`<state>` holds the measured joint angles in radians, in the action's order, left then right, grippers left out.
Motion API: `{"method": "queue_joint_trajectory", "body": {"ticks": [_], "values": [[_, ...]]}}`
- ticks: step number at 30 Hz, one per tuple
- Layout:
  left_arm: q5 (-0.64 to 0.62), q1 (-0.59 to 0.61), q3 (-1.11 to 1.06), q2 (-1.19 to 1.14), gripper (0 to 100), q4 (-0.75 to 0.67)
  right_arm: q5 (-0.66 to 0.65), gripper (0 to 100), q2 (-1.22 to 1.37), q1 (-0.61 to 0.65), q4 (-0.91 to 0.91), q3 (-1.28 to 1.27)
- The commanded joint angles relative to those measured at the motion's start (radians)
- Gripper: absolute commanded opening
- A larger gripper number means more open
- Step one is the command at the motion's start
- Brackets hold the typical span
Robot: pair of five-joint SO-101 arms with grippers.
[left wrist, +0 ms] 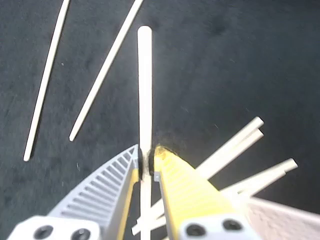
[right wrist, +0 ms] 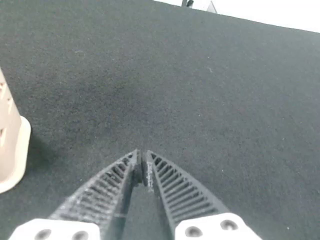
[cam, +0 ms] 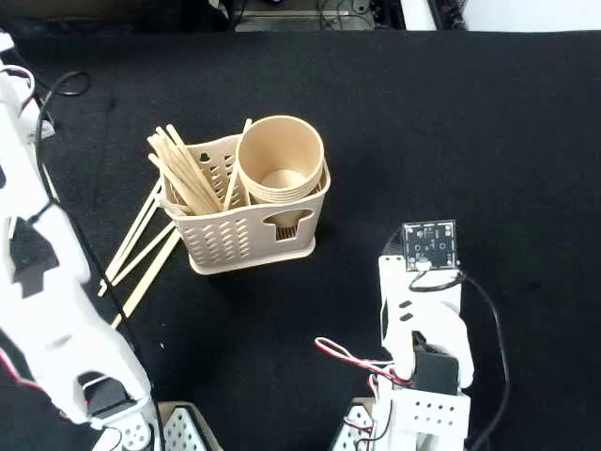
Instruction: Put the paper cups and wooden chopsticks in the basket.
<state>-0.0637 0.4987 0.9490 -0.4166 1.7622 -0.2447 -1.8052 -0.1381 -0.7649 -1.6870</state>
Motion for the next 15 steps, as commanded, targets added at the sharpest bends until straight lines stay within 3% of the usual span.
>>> {"method": "queue_joint_trajectory", "body": {"ticks": [1, 6, 15], "values": [[-0.015, -0.096, -0.275, 0.376, 3, -0.058, -0.002, 2.1, -0.065, 0.008, 0.011, 0.004], [-0.021, -0.223, -0.656, 0.749, 3, -0.267, -0.002, 2.1, -0.065, 0.008, 0.011, 0.004], [-0.021, -0.360, -1.636, 1.583, 3, -1.132, -0.002, 2.1, -0.065, 0.009, 0.011, 0.004]]}}
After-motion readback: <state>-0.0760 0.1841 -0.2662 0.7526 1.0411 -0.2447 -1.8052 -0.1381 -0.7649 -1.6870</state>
